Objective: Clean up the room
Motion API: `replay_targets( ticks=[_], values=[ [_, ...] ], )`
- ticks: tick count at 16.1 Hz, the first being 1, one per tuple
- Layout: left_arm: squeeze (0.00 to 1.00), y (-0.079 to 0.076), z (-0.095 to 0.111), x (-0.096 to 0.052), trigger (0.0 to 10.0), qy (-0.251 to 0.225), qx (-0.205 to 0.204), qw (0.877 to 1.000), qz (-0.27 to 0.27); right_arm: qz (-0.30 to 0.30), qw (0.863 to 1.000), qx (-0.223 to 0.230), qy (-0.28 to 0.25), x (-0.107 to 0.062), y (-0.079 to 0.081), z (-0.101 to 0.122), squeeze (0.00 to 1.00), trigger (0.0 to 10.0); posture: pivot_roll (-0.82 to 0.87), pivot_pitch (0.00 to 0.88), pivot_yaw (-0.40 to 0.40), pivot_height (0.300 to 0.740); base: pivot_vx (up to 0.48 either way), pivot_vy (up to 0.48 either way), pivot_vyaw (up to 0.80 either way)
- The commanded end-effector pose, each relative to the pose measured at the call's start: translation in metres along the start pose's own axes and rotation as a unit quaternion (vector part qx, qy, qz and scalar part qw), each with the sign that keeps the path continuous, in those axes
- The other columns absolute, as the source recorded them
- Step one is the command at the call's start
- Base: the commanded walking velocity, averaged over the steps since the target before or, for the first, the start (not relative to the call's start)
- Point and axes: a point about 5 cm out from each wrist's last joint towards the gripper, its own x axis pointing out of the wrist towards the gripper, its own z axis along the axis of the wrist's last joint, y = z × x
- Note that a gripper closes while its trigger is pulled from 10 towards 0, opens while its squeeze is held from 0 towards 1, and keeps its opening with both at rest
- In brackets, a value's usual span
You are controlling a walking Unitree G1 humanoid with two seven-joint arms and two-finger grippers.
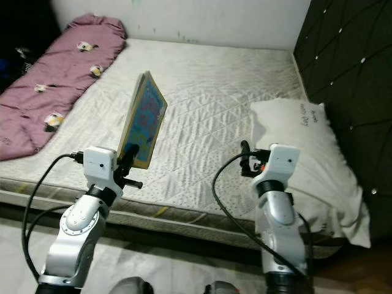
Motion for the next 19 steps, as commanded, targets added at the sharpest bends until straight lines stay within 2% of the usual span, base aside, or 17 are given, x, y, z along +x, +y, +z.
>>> replay_targets(
  ticks=[1,3,4,12,16,19],
  values=[
    [0.0,0.0079,0.0088,0.0009,10.0,-0.019,0.001,1.0,0.013,0.006,1.0,0.005,-0.003,0.0007,0.0041,0.0026,0.0,10.0,0.0,0.01,0.019,0.74,0.0,0.0,0.0],
    [0.0,0.0058,0.0101,-0.0001,10.0,-0.023,0.003,1.0,0.002,0.005,1.0,0.009,-0.002,0.0004,0.0035,0.0023,0.0,10.0,0.0,0.01,0.02,0.74,0.0,0.0,-0.8],
    [0.0,0.003,0.0106,-0.0014,10.0,-0.027,-0.007,1.0,-0.01,0.004,1.0,0.008,-0.002,0.0001,0.003,0.0024,0.0,10.0,-0.01,0.012,0.021,0.74,0.289,0.0,0.0],
    [0.0,0.0029,0.0104,-0.0008,10.0,-0.025,-0.01,1.0,-0.012,0.001,1.0,0.004,-0.002,-0.0002,0.0018,0.0026,0.0,10.0,-0.01,0.014,0.019,0.74,0.287,0.0,0.0],
    [0.0,0.0029,0.01,-0.001,10.0,-0.024,-0.009,1.0,-0.013,-0.001,1.0,0.006,-0.002,-0.0005,0.0009,0.0027,0.0,10.0,-0.01,0.015,0.021,0.74,0.286,0.0,-0.68],
    [0.0,0.0034,0.0097,-0.0012,10.0,-0.023,-0.006,1.0,-0.012,-0.002,1.0,0.006,-0.001,-0.0012,0.0014,0.0024,0.0,10.0,-0.01,0.017,0.022,0.74,0.259,0.0,-0.14]
  ],
)
